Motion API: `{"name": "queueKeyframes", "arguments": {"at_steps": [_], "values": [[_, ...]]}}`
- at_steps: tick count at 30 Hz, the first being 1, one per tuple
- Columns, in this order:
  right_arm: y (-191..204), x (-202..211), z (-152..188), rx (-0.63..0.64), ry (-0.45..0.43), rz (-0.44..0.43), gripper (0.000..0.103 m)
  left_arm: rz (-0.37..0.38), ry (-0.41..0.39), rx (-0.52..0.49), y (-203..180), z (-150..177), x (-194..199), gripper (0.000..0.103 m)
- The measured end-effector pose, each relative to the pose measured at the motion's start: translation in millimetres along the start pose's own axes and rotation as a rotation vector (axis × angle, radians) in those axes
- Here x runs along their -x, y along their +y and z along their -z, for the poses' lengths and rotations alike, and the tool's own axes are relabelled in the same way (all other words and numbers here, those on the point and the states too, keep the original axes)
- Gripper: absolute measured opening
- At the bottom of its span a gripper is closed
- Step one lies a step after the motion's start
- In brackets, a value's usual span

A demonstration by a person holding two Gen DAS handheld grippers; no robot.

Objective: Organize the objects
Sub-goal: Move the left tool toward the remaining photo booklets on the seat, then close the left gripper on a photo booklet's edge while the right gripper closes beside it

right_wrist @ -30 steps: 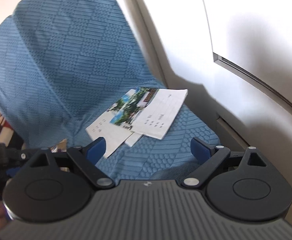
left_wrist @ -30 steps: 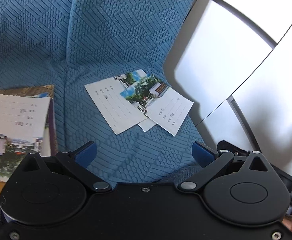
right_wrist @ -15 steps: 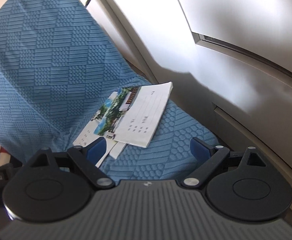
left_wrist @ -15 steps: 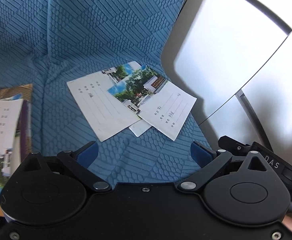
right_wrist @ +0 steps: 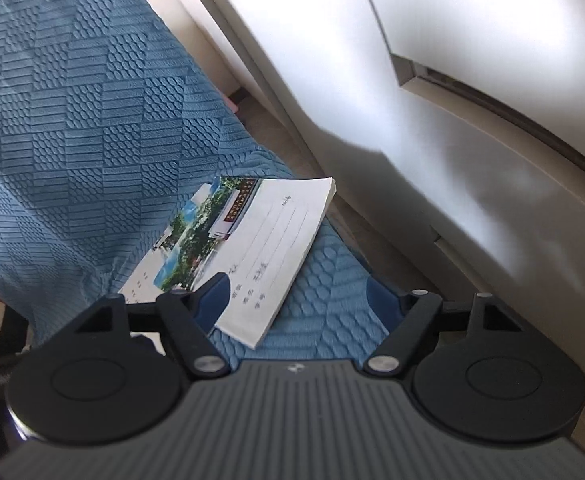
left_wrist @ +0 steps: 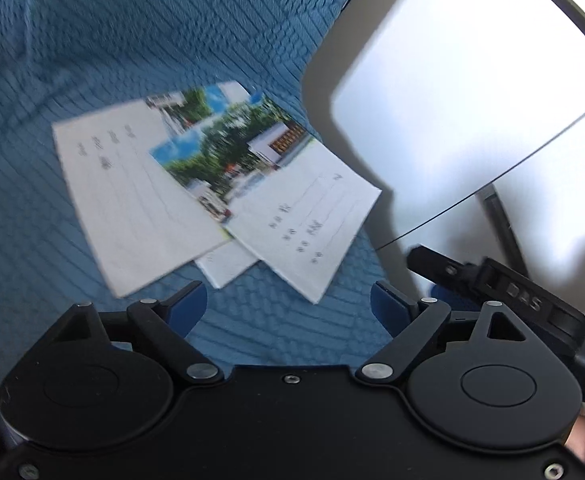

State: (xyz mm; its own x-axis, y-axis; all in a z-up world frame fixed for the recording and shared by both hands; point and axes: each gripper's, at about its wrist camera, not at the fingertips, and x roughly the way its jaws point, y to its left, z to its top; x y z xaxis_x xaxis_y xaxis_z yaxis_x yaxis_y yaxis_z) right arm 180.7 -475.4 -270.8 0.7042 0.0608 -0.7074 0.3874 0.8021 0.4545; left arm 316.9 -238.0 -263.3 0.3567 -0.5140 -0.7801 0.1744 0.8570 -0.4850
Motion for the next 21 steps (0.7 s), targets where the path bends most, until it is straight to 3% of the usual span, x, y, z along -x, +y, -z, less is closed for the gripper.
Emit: {"name": "queueKeyframes", "arguments": {"at_steps": [7,11,21], "values": [[7.9,-37.2,-22.2,0.109,0.062,0.008,0.076,0.078,0.071,0.087,6.5,-3.6,-36.5,0.081],[3.8,-57.5,-30.5,0.125,0.087,0.018,0.076,0.192,0.134,0.187,15.2,-1.4,-54.6,0.078],[-4.4,-96.7,-39.4,0.091,0.160,-0.036,0.075,0.277,0.183,0.298,25.8,-3.6,-78.6,0.064]]}}
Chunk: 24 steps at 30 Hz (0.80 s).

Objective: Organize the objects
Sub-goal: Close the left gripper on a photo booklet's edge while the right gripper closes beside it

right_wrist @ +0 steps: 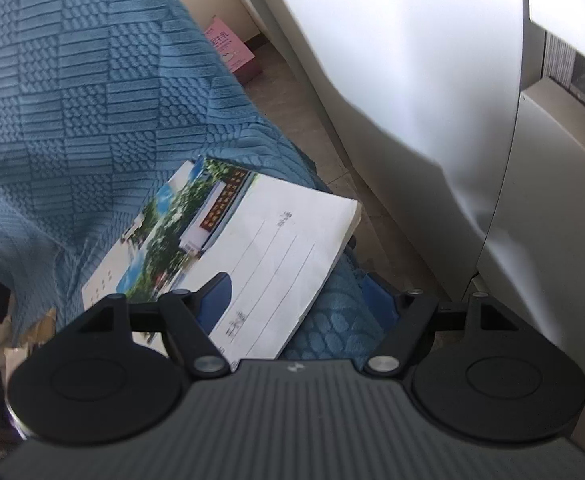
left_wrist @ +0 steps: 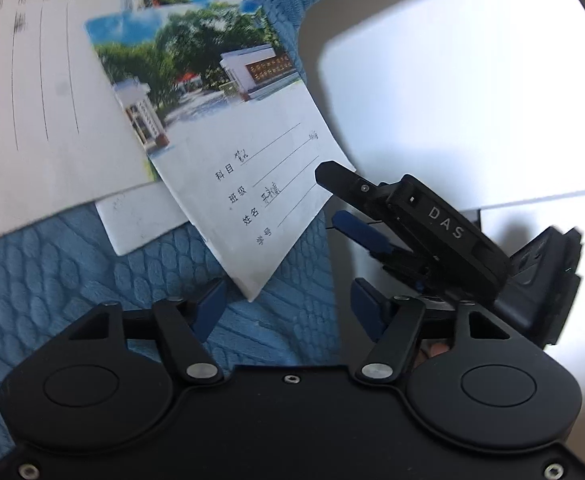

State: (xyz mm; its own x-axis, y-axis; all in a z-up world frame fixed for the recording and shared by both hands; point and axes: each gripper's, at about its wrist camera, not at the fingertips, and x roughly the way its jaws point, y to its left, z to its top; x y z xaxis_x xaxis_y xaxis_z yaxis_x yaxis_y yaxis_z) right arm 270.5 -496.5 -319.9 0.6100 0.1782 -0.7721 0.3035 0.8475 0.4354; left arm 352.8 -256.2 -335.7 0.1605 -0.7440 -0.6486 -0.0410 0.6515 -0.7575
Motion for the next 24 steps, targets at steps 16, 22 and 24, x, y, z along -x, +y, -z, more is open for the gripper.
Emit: {"name": "queueKeyframes", "arguments": {"at_steps": [16,22,24], "values": [[-16.4,-9.8,-6.5,-0.117,-0.058,-0.129,0.009,0.134,-0.016,0.230,38.3,-4.1,-2.9,0.045],[-2.8,8.2,-6.0,-0.142,-0.132,-0.198,0.004,0.190,-0.030,0.295,47.7,0.7,0.6,0.052],[1.8,14.0,-4.7,-0.145,-0.139,-0.215,0.004,0.213,-0.042,0.322,52.0,1.7,5.0,0.054]]}}
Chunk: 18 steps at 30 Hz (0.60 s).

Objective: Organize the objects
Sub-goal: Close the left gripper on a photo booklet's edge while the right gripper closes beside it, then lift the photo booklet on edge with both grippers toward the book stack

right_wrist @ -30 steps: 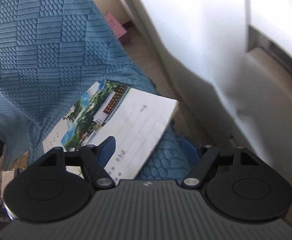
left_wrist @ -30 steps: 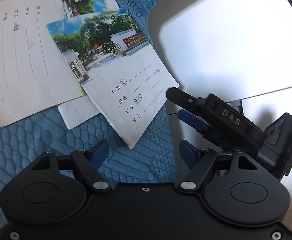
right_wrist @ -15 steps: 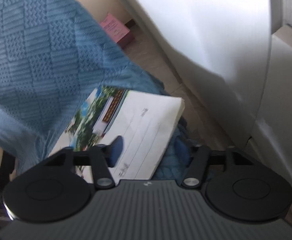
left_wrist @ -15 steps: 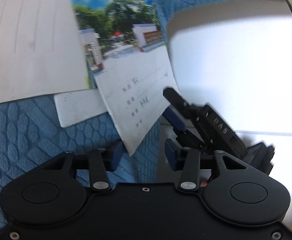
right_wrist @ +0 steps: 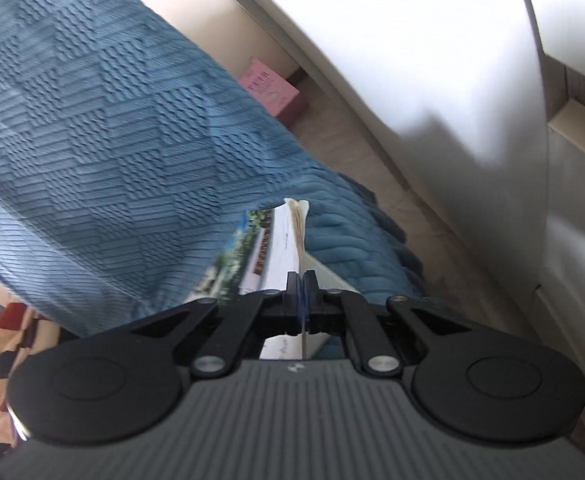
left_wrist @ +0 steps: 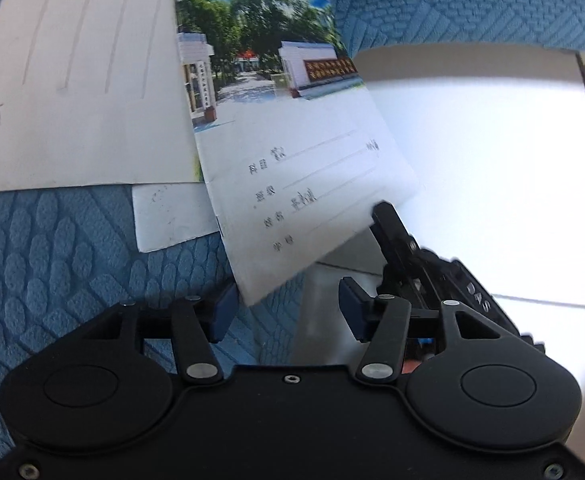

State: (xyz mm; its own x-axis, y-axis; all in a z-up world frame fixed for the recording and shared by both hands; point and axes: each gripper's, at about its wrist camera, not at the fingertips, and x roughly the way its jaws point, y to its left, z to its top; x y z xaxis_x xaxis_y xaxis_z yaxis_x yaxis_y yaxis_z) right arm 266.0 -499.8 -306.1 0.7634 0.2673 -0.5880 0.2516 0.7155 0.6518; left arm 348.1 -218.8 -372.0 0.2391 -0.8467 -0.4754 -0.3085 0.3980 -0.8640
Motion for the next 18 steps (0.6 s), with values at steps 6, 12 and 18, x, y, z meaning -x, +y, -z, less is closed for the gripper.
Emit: {"name": "queueKeyframes", "arguments": {"at_steps": [6,12,18], "values": [[14.7,11.7,4.4,-0.022,-0.009,-0.037,0.004,0.106,-0.025,0.104,17.1,-1.8,12.2,0.051],[29.0,23.0,11.2,-0.039,-0.017,-0.022,0.004,0.156,-0.037,0.170,22.7,1.0,21.1,0.022],[33.3,34.4,13.7,-0.107,-0.009,0.006,0.004,0.167,-0.049,0.145,14.9,2.1,34.8,0.008]]}}
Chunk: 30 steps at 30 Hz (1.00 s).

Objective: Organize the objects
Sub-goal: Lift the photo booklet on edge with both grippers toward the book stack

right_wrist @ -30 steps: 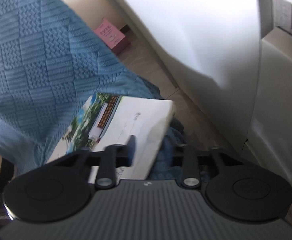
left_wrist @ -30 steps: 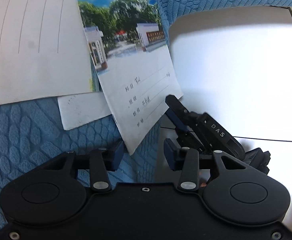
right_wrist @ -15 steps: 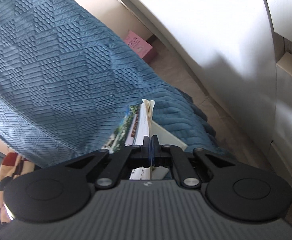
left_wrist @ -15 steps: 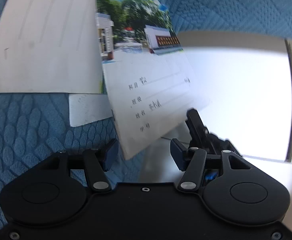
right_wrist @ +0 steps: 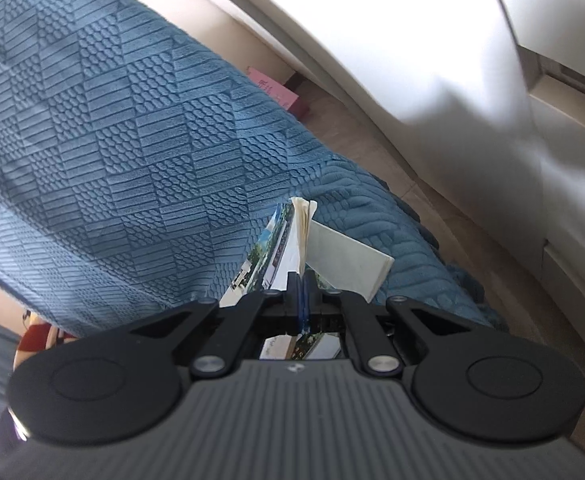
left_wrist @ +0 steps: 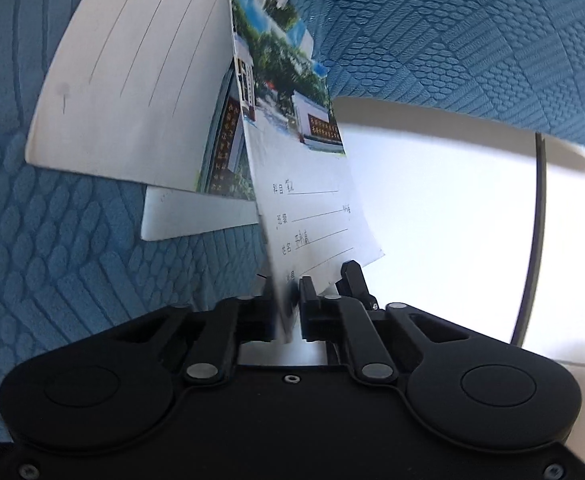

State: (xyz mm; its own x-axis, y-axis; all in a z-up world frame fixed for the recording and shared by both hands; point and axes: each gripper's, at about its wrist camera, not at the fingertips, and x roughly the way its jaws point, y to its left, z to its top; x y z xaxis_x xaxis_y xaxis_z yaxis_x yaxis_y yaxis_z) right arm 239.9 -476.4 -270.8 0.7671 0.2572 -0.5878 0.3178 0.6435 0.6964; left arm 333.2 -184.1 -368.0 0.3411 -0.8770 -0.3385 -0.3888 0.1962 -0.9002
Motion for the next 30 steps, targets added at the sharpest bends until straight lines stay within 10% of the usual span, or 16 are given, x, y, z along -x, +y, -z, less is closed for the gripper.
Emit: {"name": "queueKeyframes", "arguments": {"at_steps": [7,11,22,27,30], "values": [[-21.7,-4.4,8.0,-0.197,0.045,-0.042,0.014,0.010,0.025,-0.074,-18.3,3.1,7.3,0.006],[-31.4,-12.0,15.9,-0.313,0.087,-0.100,0.049,0.005,0.020,-0.092,-26.7,3.0,14.7,0.006],[-44.5,-36.0,28.4,-0.442,0.086,-0.093,0.045,-0.044,0.006,-0.152,-42.4,5.9,46.8,0.006],[-43.4,-37.3,31.9,-0.417,0.090,-0.075,0.011,-0.083,0.005,-0.191,-51.6,7.8,56.5,0.007],[-35.1,-32.7,33.5,-0.364,0.079,-0.085,0.007,-0.101,0.002,-0.216,-61.1,9.4,58.9,0.007]]}}
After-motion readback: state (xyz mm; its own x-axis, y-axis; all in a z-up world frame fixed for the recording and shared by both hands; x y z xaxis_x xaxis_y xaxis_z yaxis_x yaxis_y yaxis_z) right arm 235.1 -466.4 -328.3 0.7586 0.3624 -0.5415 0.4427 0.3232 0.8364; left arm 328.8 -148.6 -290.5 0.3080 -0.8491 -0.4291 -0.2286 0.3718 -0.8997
